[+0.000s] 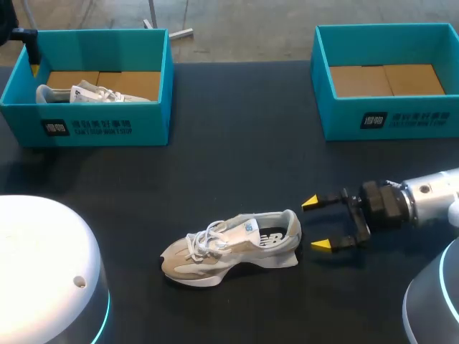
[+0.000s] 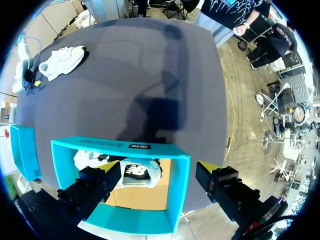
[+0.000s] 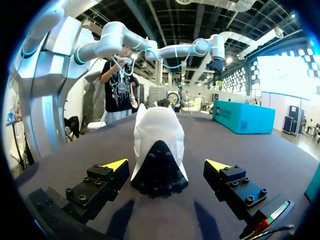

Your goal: Take the shoe out of the shoebox, open the shoe tongue, remove and reinsert the insole, then place the shoe into the shoebox

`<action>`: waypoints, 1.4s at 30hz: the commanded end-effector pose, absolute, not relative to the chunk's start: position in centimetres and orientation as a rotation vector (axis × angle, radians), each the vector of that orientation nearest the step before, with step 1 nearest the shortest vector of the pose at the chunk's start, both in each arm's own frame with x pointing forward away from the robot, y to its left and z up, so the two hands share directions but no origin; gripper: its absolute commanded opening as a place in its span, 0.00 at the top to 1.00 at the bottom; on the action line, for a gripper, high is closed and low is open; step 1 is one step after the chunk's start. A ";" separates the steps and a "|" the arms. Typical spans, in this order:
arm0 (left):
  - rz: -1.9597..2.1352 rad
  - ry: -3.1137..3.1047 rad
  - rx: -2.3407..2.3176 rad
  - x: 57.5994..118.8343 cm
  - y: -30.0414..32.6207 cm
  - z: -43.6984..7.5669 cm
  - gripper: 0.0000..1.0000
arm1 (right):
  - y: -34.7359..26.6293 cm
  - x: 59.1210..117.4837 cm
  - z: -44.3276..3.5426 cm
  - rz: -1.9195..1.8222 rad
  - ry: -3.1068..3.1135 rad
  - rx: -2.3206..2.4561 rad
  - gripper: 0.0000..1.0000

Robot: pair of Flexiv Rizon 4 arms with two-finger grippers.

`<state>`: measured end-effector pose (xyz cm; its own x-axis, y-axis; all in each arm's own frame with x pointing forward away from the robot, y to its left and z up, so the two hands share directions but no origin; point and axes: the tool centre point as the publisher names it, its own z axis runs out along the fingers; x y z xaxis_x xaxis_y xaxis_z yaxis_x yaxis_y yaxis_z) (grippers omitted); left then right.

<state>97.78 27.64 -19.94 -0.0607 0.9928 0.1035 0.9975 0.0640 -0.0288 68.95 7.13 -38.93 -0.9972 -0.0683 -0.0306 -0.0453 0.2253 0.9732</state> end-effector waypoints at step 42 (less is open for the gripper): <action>-0.082 -2.220 -2.085 97.6 27.6 -19.9 0.00 | 11.0 68.1 -40.5 -1.853 -2.431 0.175 0.00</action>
<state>97.78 27.64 -19.95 -0.0607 0.9928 0.1035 0.9975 0.0640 -0.0288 68.03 10.74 -40.36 -0.9906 -0.1366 -0.0052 -0.0411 0.2614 0.9644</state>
